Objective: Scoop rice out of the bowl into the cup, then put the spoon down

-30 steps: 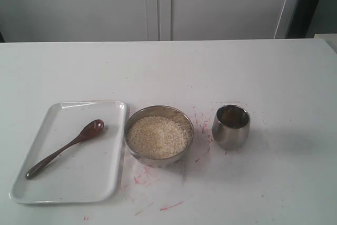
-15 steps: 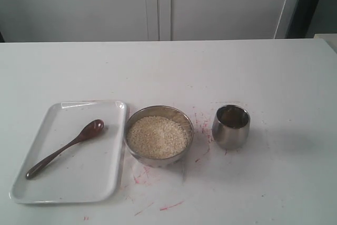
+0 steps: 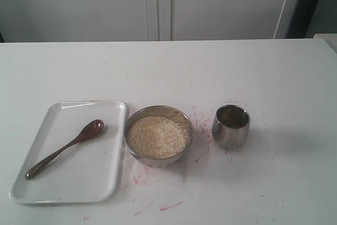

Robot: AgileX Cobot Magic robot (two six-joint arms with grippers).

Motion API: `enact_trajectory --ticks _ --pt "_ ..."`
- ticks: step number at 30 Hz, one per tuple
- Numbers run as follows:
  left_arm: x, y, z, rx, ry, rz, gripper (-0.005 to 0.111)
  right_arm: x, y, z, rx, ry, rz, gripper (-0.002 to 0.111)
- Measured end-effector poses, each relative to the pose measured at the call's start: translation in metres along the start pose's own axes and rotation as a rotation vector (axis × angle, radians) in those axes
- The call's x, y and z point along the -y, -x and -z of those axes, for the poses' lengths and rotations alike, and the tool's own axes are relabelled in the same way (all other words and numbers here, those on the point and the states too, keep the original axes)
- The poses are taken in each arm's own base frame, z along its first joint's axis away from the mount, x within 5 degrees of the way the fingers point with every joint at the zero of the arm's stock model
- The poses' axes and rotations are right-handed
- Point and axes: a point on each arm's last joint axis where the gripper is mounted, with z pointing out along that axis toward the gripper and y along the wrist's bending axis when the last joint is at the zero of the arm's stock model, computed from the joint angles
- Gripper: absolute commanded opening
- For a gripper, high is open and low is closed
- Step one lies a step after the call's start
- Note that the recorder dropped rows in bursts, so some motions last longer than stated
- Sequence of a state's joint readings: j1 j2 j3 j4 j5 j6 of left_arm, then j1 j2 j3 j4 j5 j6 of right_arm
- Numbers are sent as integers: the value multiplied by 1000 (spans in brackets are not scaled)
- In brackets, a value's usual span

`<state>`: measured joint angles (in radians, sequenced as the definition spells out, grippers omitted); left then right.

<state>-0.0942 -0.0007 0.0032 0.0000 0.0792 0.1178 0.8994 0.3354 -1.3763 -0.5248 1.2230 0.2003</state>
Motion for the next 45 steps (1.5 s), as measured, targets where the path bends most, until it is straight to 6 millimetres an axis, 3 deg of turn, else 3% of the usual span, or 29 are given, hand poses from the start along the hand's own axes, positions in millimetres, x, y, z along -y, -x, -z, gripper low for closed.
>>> enact_trajectory --ticks 12,19,23,29,36,45 --pt "0 0 0 0 0 0 14 -36 -92 -61 -257 41 67 0" --pt "0 0 0 0 0 0 14 -77 -148 -99 -30 261 -150 0" --pt "0 0 0 0 0 0 14 -99 -182 -115 43 399 -187 0" --pt "0 0 0 0 0 0 14 -111 -240 -126 -11 459 -141 0" --pt "0 0 0 0 0 0 14 -116 -272 -128 -41 489 -94 0" --pt "0 0 0 0 0 0 14 -114 -276 -129 -65 474 -45 0"
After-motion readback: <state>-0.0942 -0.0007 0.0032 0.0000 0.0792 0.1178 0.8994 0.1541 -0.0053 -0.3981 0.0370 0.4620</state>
